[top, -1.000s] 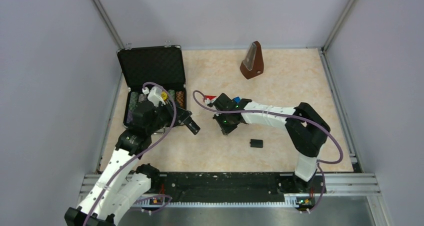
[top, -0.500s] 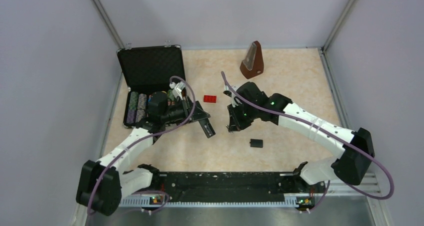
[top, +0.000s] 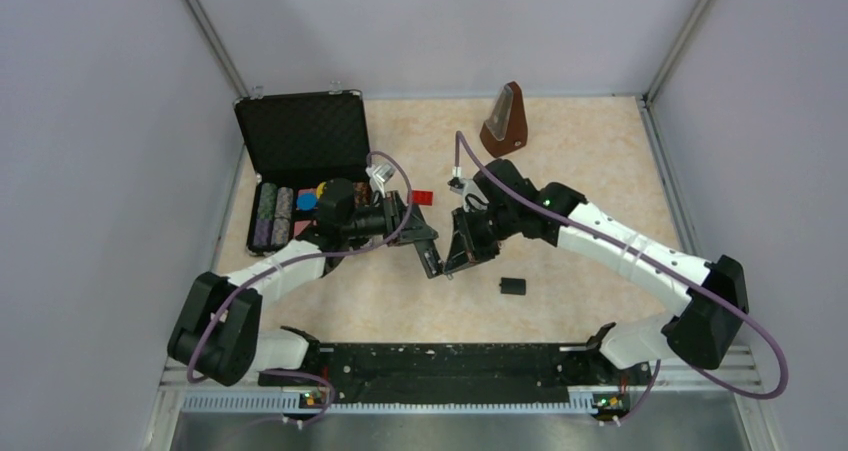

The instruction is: Load the batteries into the remote control

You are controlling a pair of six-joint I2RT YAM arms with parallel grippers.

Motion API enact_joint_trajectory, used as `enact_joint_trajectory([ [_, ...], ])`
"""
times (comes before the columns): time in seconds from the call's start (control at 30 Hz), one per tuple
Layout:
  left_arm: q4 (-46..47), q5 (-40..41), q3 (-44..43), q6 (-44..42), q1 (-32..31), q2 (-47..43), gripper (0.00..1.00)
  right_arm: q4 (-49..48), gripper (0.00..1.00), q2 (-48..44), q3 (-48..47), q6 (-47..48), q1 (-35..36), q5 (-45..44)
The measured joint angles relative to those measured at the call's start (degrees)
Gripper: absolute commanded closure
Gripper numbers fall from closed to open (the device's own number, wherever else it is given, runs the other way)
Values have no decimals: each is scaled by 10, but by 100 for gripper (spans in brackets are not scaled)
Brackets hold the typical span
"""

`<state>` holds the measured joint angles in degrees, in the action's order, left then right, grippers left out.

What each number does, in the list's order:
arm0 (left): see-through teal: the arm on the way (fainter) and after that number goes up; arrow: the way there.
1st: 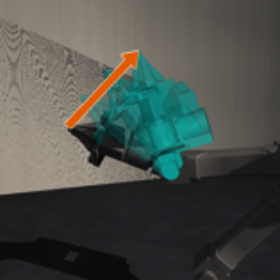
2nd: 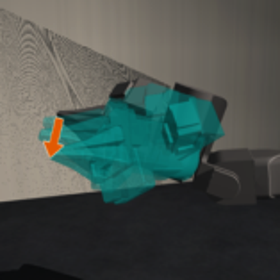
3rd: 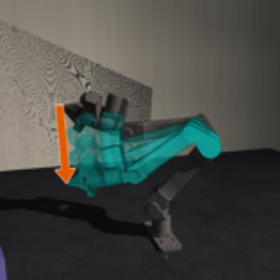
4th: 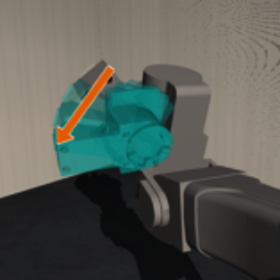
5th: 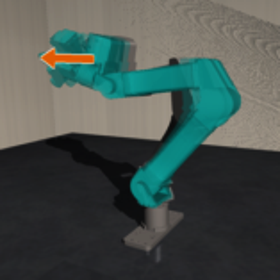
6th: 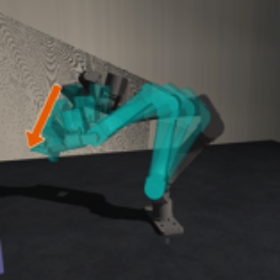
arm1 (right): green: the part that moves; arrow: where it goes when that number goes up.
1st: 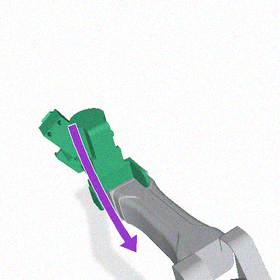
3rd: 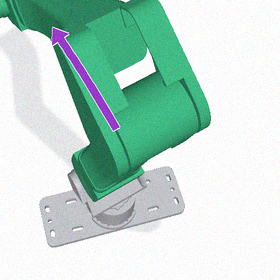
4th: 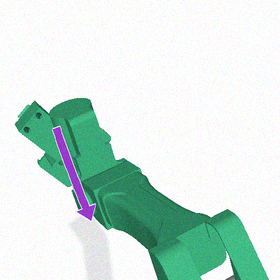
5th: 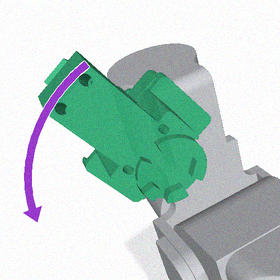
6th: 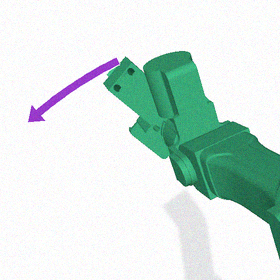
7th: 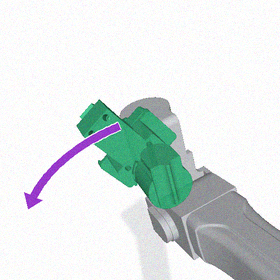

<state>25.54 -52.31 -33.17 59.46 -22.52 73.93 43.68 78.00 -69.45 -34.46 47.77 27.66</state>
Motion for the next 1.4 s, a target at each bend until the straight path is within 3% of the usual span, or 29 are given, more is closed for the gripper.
enact_joint_trajectory([
  [0.33,-1,-2,-8,2,-47,50,100,-7,100,28,2,-63,0,5],
  [1.4,-50,17,-33,3,-59,97,100,-4,93,70,27,-91,-1,-49],
])
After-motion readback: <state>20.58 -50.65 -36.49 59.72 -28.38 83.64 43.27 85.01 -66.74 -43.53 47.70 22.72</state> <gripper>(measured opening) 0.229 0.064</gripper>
